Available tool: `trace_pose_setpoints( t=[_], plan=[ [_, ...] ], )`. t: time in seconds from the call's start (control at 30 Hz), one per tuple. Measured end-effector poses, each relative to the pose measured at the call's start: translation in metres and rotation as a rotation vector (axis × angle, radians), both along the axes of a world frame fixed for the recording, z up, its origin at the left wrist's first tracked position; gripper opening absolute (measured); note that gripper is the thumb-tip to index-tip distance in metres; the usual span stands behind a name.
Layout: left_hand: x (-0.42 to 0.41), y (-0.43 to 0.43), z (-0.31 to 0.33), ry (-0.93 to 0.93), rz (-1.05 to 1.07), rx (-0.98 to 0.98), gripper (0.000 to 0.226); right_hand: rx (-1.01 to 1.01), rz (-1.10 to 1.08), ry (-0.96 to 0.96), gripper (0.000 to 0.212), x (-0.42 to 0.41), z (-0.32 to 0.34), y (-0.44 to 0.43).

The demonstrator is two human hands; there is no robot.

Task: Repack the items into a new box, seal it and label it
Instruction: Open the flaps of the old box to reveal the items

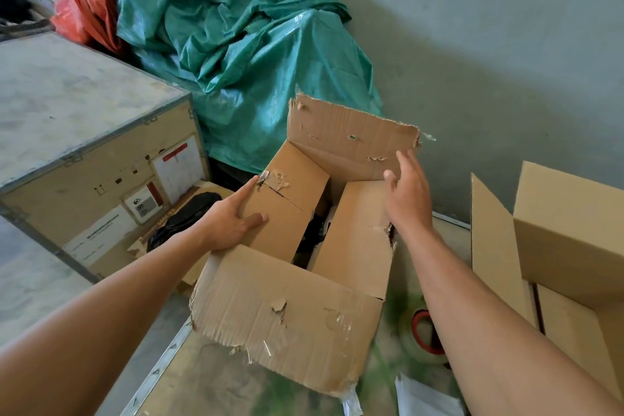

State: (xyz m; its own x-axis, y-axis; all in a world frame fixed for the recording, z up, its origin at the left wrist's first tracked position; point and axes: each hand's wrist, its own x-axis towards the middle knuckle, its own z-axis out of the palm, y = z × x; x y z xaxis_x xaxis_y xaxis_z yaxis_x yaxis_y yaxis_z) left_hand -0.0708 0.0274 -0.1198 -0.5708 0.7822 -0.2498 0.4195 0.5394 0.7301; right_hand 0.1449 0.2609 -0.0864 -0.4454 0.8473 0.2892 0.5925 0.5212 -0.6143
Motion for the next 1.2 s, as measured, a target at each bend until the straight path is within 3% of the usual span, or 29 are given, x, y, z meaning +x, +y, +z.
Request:
trace_pose_setpoints(
  t=[0.1,0.2,0.33,0.5,0.67,0.83,1.0,1.13,1.2],
  plan=[
    [0.001,0.001,0.000,0.000,0.000,-0.016,0.085,-0.108,0.052,-0.288,0.061,0.005,-0.015,0.008],
    [0.000,0.005,-0.001,0.110,-0.013,-0.056,0.087,-0.176,0.095,-0.428,0.064,0.011,-0.029,0.010],
    [0.001,0.008,-0.004,0.193,-0.023,-0.057,0.089,-0.160,0.042,-0.417,0.058,0.009,-0.033,0.008],
    [-0.003,0.006,-0.005,0.128,-0.009,-0.050,0.090,-0.121,0.010,-0.275,0.074,0.007,-0.027,0.009],
    [-0.003,0.007,-0.003,0.126,-0.017,-0.044,0.089,-0.116,0.025,-0.415,0.074,0.000,-0.021,0.024],
    [-0.004,0.005,-0.003,0.109,-0.017,-0.040,0.088,-0.253,0.058,-0.544,0.079,-0.002,-0.014,0.046],
    [-0.004,0.005,-0.007,0.085,-0.005,-0.050,0.088,-0.353,0.058,-0.416,0.071,-0.004,-0.017,0.054],
    [-0.002,0.008,-0.007,0.111,0.013,-0.101,0.089,-0.290,0.045,-0.526,0.077,-0.005,-0.023,0.040],
    [0.005,0.012,-0.003,0.229,0.011,-0.143,0.090,-0.216,0.028,-0.602,0.080,-0.005,-0.023,0.022]
  ],
)
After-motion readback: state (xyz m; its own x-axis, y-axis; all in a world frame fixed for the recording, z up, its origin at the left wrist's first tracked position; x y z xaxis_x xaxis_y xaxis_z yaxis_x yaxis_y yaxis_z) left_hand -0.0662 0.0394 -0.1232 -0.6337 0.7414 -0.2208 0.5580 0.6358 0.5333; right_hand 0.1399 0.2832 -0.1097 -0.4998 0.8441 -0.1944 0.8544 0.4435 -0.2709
